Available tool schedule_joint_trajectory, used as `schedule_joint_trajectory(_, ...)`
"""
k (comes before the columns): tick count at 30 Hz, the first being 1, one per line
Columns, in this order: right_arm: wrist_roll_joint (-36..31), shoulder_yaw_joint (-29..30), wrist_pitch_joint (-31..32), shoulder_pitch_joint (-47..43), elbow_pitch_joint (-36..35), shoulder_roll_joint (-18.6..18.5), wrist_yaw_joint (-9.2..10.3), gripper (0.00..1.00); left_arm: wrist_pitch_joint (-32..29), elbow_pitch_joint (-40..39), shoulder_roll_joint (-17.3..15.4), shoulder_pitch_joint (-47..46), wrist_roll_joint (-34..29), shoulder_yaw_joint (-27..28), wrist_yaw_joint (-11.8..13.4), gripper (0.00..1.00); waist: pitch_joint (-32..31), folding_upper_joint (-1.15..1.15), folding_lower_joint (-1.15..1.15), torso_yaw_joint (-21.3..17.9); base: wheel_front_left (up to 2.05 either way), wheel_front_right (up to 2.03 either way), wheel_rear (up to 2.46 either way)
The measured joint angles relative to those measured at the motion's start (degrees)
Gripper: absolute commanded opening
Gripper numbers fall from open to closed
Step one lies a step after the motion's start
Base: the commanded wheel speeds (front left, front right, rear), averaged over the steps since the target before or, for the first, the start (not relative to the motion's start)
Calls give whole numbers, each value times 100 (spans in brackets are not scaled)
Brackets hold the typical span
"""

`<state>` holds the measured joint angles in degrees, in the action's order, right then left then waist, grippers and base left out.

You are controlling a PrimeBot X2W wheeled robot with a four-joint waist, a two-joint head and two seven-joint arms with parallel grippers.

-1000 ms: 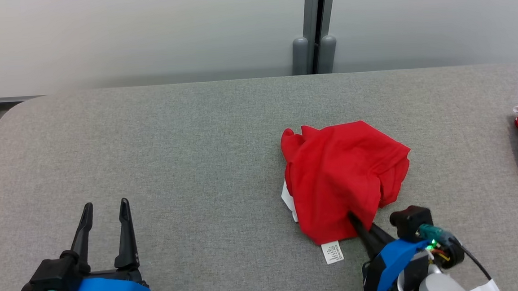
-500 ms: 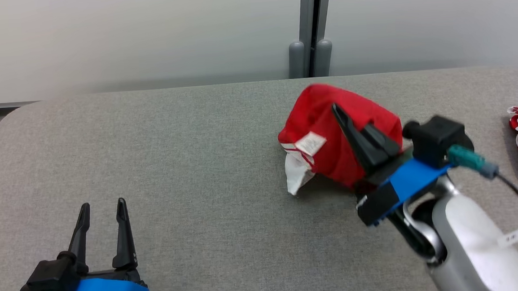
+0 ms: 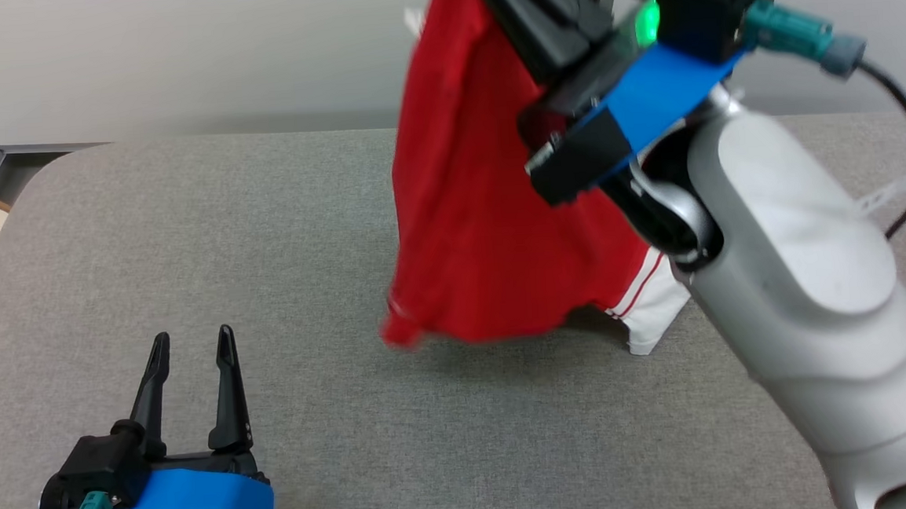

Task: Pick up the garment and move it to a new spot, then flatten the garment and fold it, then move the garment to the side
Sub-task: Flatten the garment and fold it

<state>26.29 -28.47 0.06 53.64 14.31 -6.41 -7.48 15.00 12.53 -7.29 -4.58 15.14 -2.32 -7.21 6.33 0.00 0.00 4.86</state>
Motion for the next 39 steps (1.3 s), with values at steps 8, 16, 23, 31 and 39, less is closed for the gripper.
schedule_joint_trajectory(8, 334, -37, -613, 1265, 164, 98, -1, 0, 0, -51, 23, 20, -4, 49, 0, 100, -10, 0, 0, 33, 0, 0, 0)
schedule_joint_trajectory(16, 348, 835, -778, 715, 564, -375, -1, 0, 0, -65, 52, 84, -11, 32, -1, 100, -104, 0, 0, -60, 0, 0, 0)
schedule_joint_trajectory(23, 77, 1801, -712, -748, 1556, -904, 0, 7, 0, -69, 60, 98, -10, -60, -7, 100, -98, 0, 0, -59, 0, 0, 0)
schedule_joint_trajectory(31, -248, 2424, -538, -1594, 2387, -1078, 0, 100, 0, -85, 22, 97, -3, -67, -16, 100, -18, 0, 0, -69, 0, 0, 0)
schedule_joint_trajectory(39, -942, 1964, 235, -2382, 1706, -1089, 0, 100, 0, -131, 15, 96, -8, 9, -16, 100, 46, 0, 0, -153, 0, 0, 0)
